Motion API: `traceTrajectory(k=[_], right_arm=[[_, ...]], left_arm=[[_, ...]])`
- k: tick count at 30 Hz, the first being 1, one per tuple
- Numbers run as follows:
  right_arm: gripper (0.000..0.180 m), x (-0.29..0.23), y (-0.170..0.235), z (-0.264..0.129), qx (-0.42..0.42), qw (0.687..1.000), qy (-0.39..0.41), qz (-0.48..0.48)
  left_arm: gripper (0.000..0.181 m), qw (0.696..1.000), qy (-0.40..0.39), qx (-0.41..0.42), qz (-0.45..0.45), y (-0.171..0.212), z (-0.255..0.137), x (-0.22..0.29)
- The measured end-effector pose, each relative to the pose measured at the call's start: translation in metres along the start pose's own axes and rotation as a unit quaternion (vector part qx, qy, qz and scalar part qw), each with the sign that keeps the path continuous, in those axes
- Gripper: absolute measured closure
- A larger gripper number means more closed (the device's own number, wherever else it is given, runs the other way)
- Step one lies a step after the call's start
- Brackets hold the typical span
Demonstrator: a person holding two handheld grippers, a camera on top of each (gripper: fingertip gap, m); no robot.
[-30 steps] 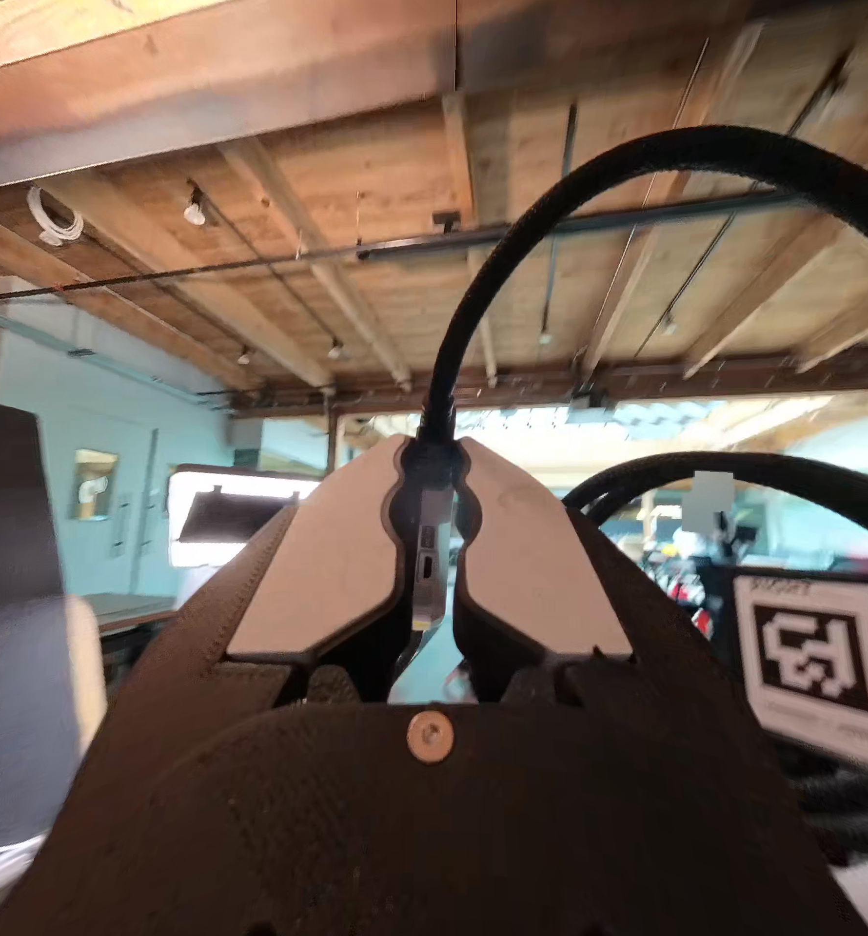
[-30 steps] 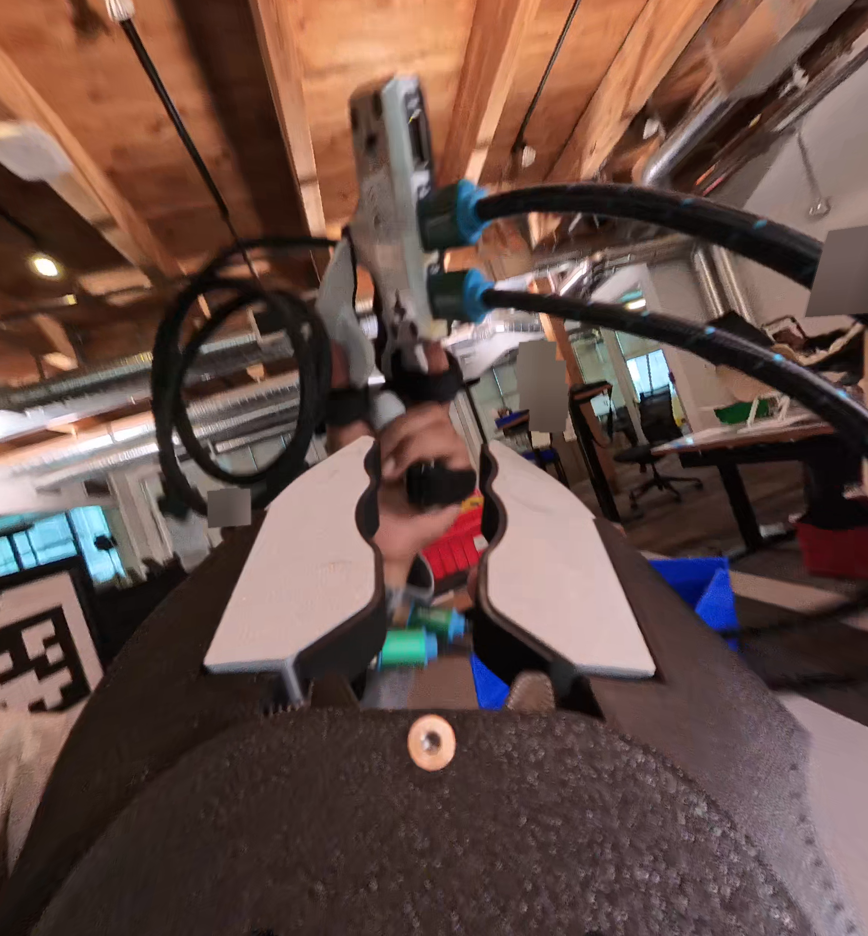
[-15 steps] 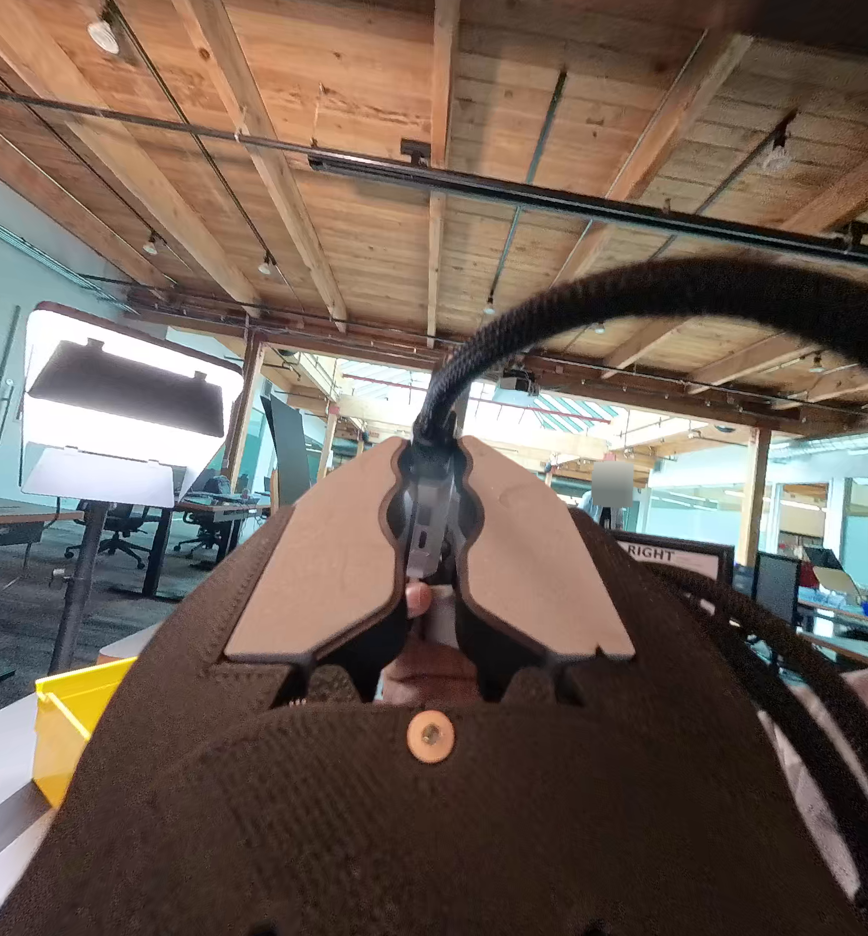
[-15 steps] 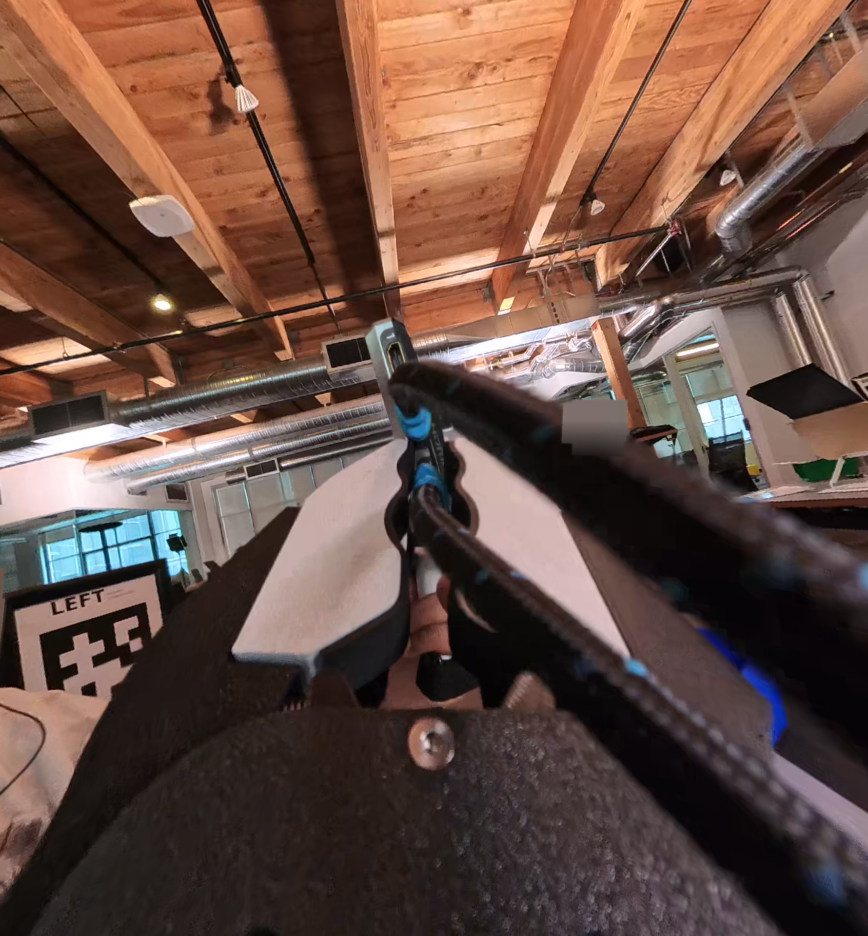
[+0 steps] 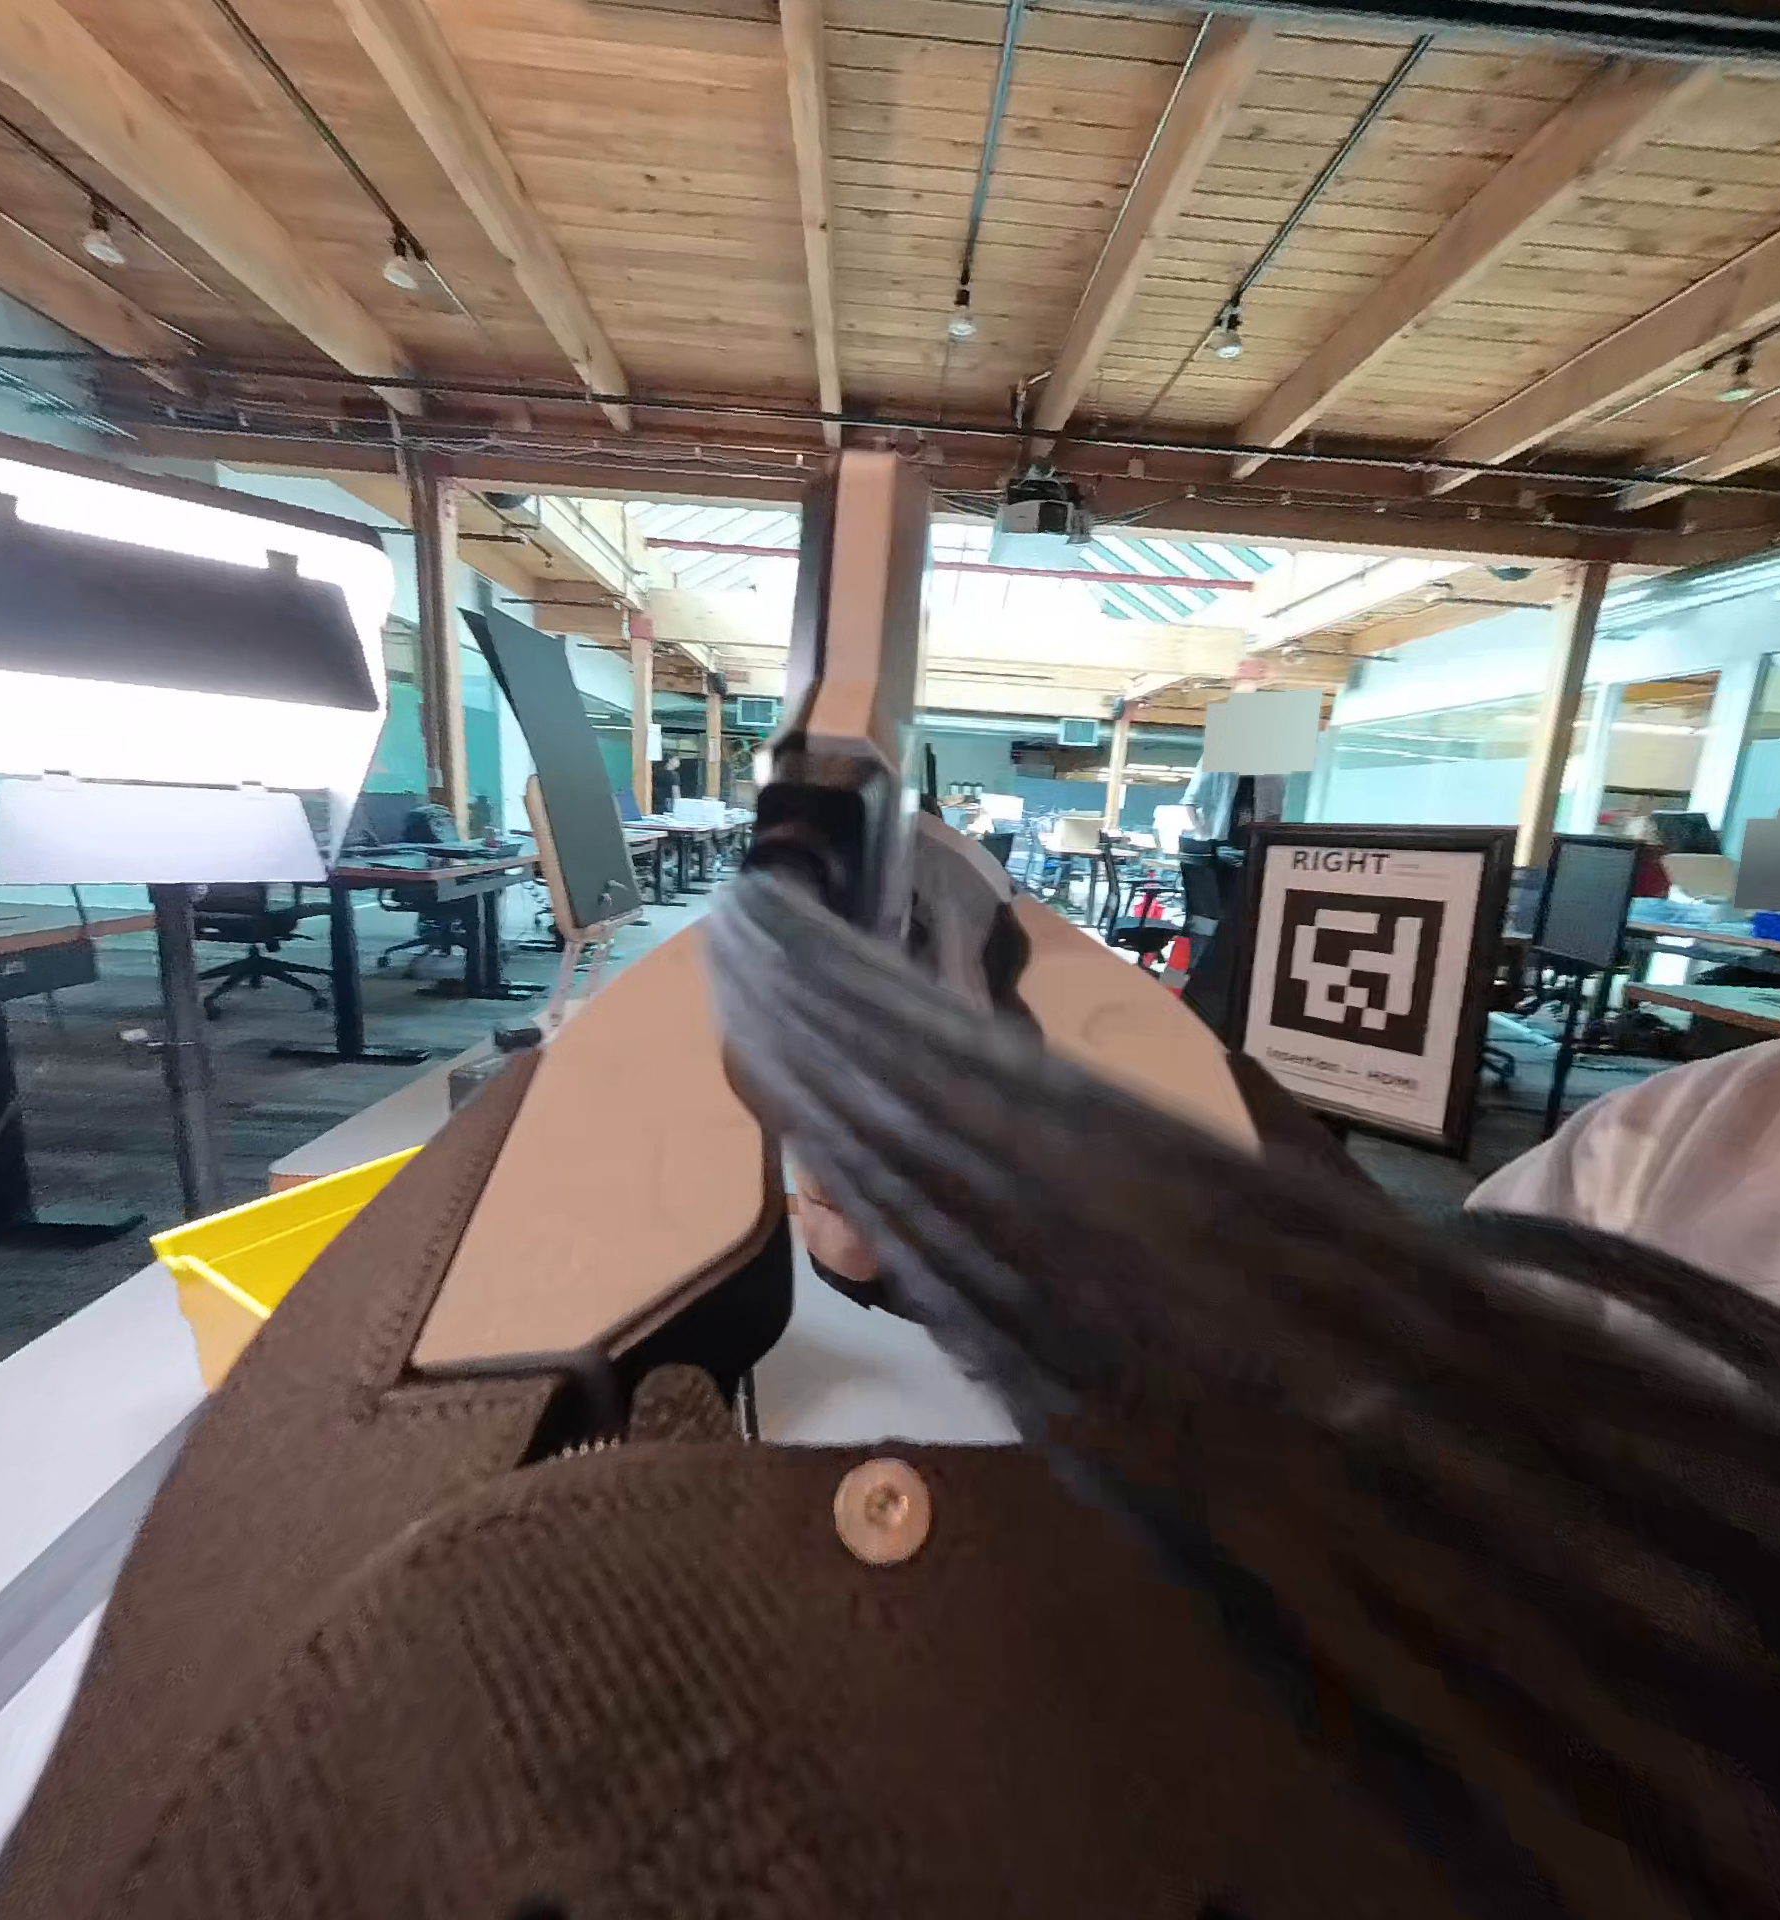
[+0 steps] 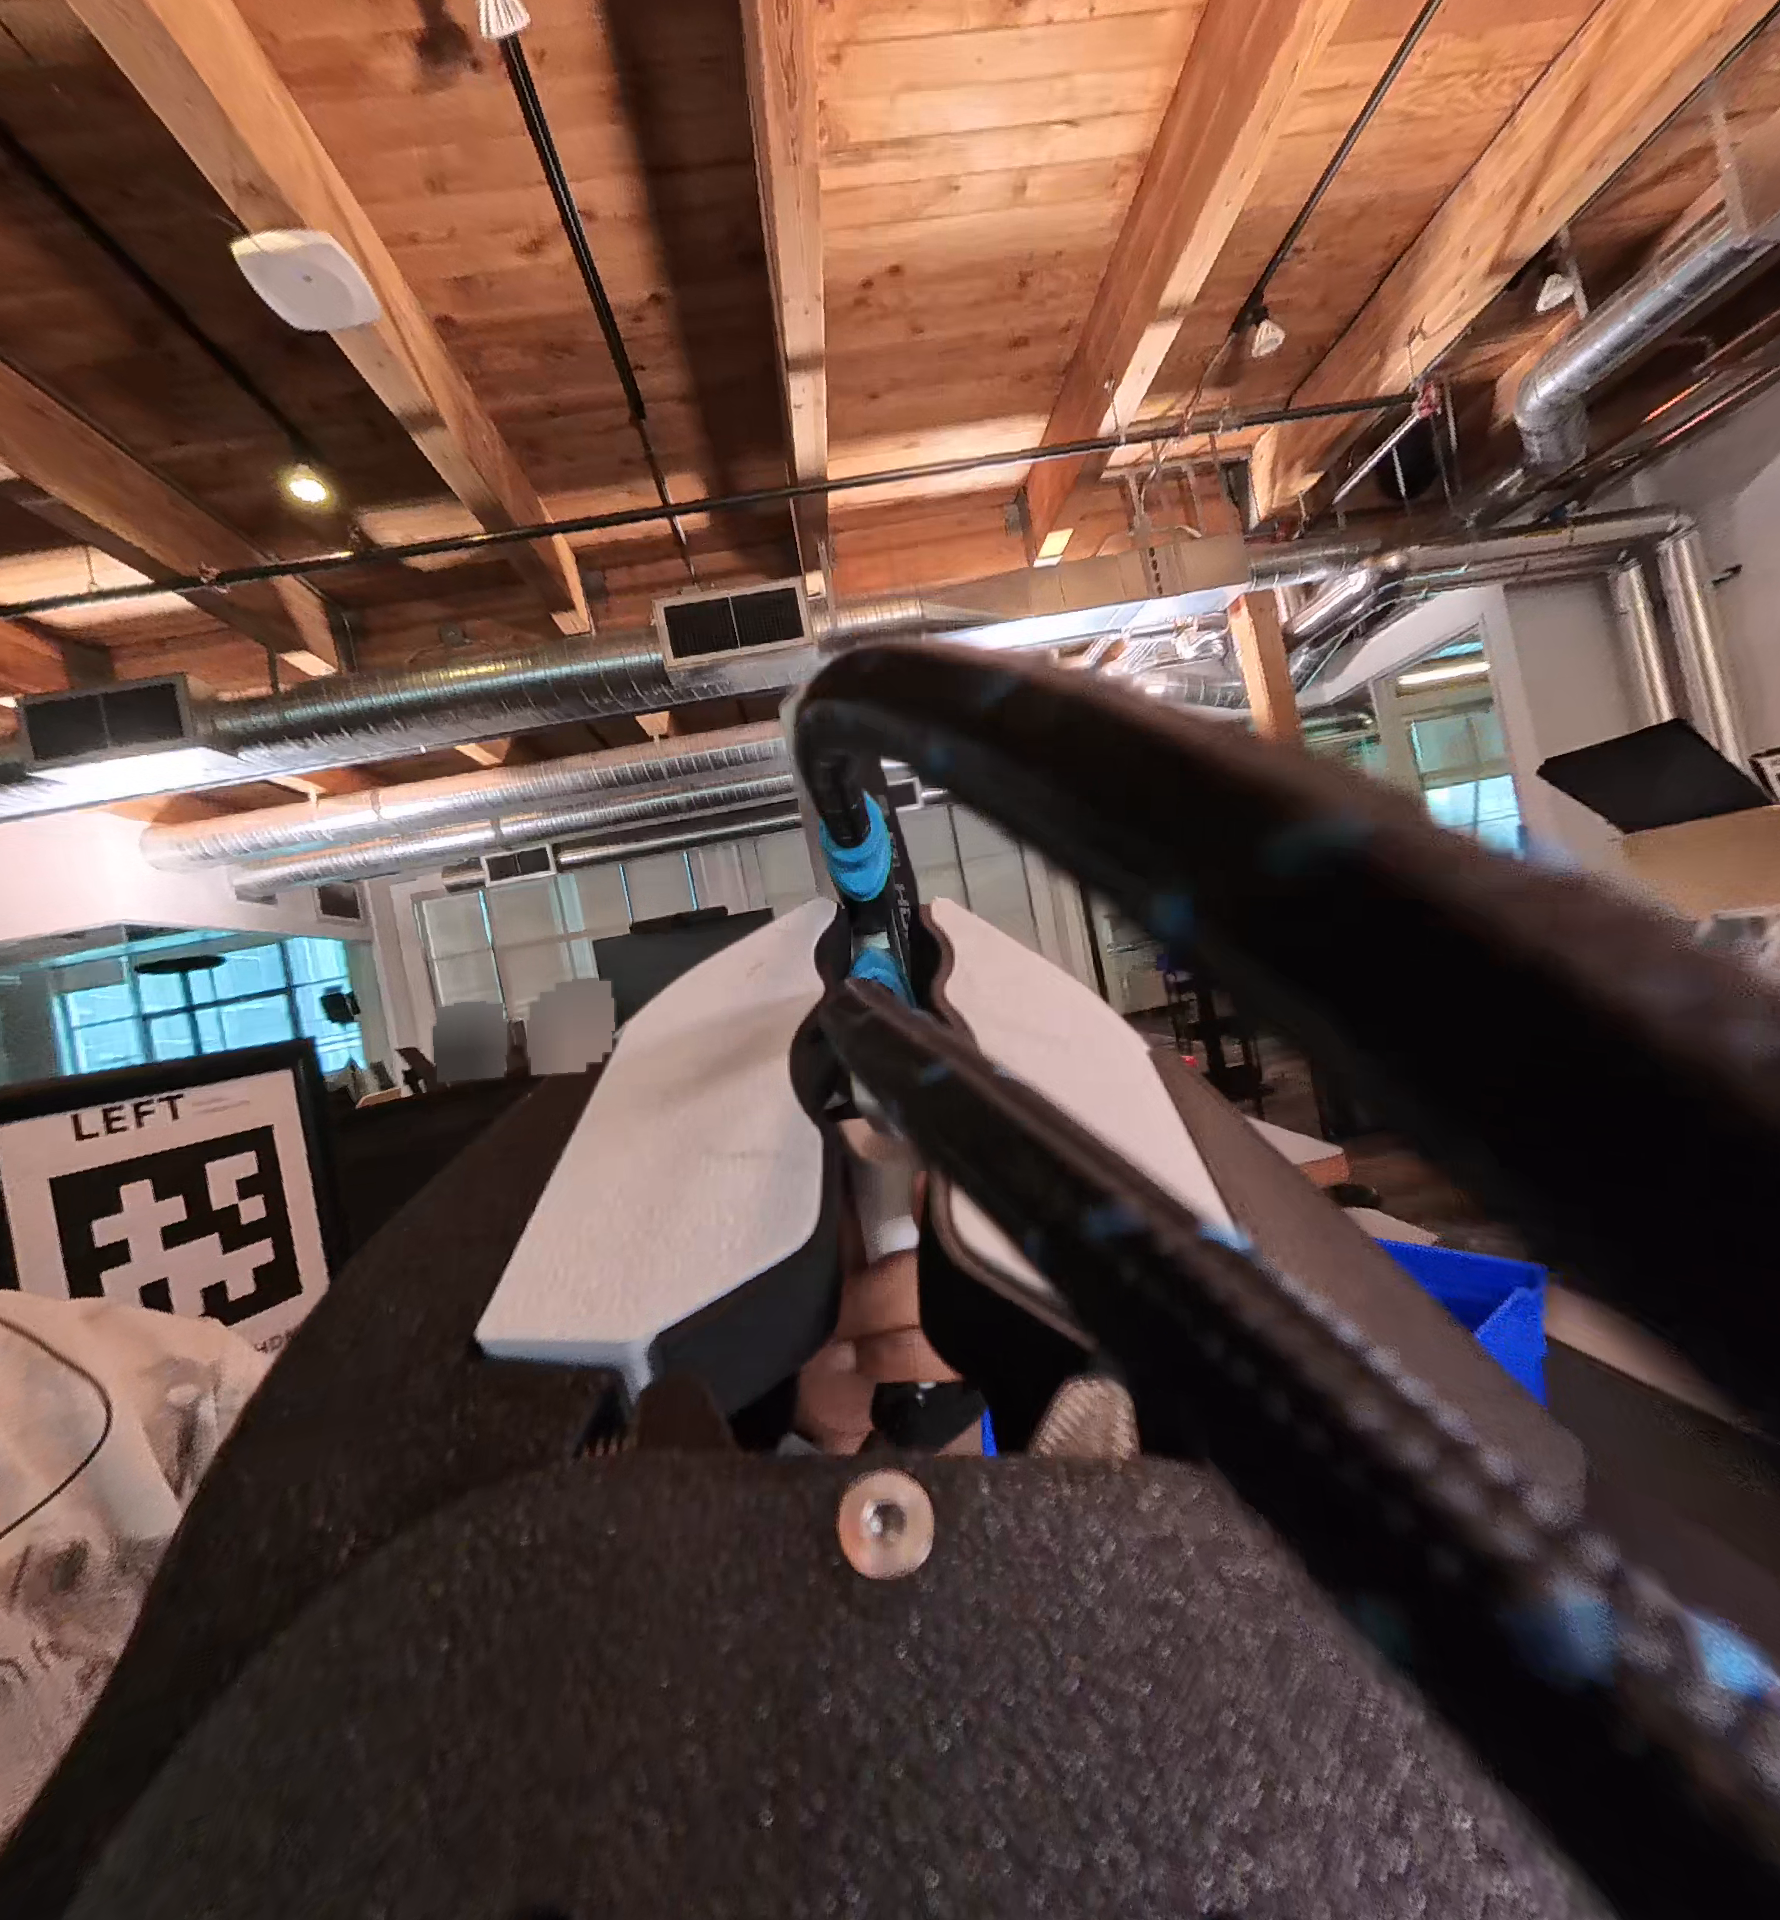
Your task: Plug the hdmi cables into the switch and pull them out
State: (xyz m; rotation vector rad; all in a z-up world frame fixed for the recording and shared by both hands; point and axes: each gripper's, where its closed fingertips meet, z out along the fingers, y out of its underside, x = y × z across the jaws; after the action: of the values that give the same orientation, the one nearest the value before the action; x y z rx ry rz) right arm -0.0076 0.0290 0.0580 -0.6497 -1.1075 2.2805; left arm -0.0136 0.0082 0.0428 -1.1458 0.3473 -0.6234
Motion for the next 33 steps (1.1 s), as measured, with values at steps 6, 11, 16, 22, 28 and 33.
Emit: traceTrajectory(k=[6, 11, 16, 22, 28, 33], right_arm=[[0.169, 0.001, 0.009, 0.001, -0.028, 1.000, -0.009, -0.001], [0.163, 0.004, 0.007, -0.005, -0.036, 0.998, 0.003, -0.041], [0.166, 0.002, 0.010, -0.004, -0.046, 0.997, 0.007, -0.068], [0.168, -0.002, 0.006, -0.008, -0.053, 0.995, -0.003, -0.079], [0.168, -0.002, 0.007, -0.008, -0.058, 0.996, -0.012, -0.068], [0.168, -0.003, 0.005, -0.007, -0.047, 0.997, -0.016, -0.066]], left_arm=[[0.158, 1.000, -0.018, -0.005, 0.014, 0.001, -0.004, -0.004], [0.158, 0.998, -0.017, 0.051, -0.032, -0.009, -0.006, -0.006], [0.158, 0.996, -0.027, 0.067, -0.046, -0.009, -0.004, -0.008], [0.158, 0.996, -0.029, 0.070, -0.057, -0.006, 0.001, -0.006], [0.158, 0.997, -0.033, 0.050, -0.042, -0.007, 0.001, -0.004], [0.158, 0.997, -0.039, 0.060, -0.036, -0.008, 0.002, -0.004]])
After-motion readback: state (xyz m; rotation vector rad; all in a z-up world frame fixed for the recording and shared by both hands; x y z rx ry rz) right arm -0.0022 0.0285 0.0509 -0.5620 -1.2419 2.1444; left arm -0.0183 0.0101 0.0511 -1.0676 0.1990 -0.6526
